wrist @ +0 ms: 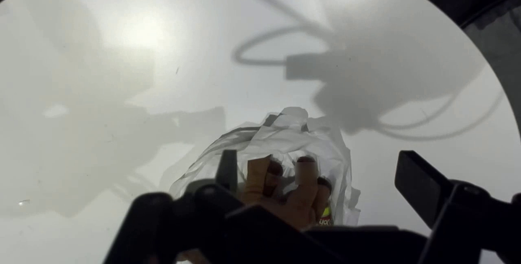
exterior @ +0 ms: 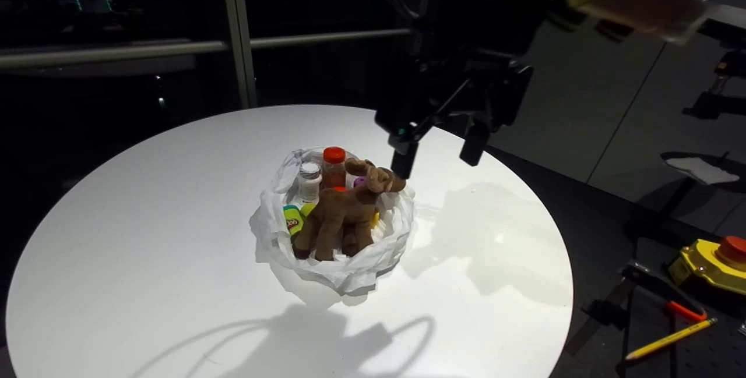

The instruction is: Remove the objects from the plastic and put them on the table.

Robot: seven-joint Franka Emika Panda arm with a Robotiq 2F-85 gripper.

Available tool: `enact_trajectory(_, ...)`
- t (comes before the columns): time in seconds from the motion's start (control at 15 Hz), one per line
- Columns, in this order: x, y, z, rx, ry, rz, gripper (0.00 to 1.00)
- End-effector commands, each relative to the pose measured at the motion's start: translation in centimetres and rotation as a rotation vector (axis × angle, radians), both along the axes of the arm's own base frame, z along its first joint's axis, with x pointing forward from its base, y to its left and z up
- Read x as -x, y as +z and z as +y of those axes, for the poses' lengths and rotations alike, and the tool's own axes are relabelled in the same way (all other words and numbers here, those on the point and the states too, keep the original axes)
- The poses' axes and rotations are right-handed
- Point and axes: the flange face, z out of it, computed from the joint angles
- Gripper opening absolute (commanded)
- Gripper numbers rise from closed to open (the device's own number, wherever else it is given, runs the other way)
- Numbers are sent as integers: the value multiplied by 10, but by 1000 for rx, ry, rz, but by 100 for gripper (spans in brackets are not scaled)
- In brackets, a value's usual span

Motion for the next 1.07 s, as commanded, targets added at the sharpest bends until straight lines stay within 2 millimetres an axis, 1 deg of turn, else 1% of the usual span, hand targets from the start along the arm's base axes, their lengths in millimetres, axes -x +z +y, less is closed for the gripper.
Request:
enact_trajectory(0.0,-59,-26,0,42,-114,-56,100)
enact_trajectory(0.27,-105,-57,-16,129,-210,-80,100)
enact_trajectory(0.47,-132,-73,-20,160,-241,-92,100)
enact_trajectory(0.53,-140,-81,-21,174,-249,-84,100)
enact_trajectory(0.73,-159,-102,-26,205,-277,-67,100)
enact_trajectory(1.0,-174,-124,-40,267,-322,-37,100)
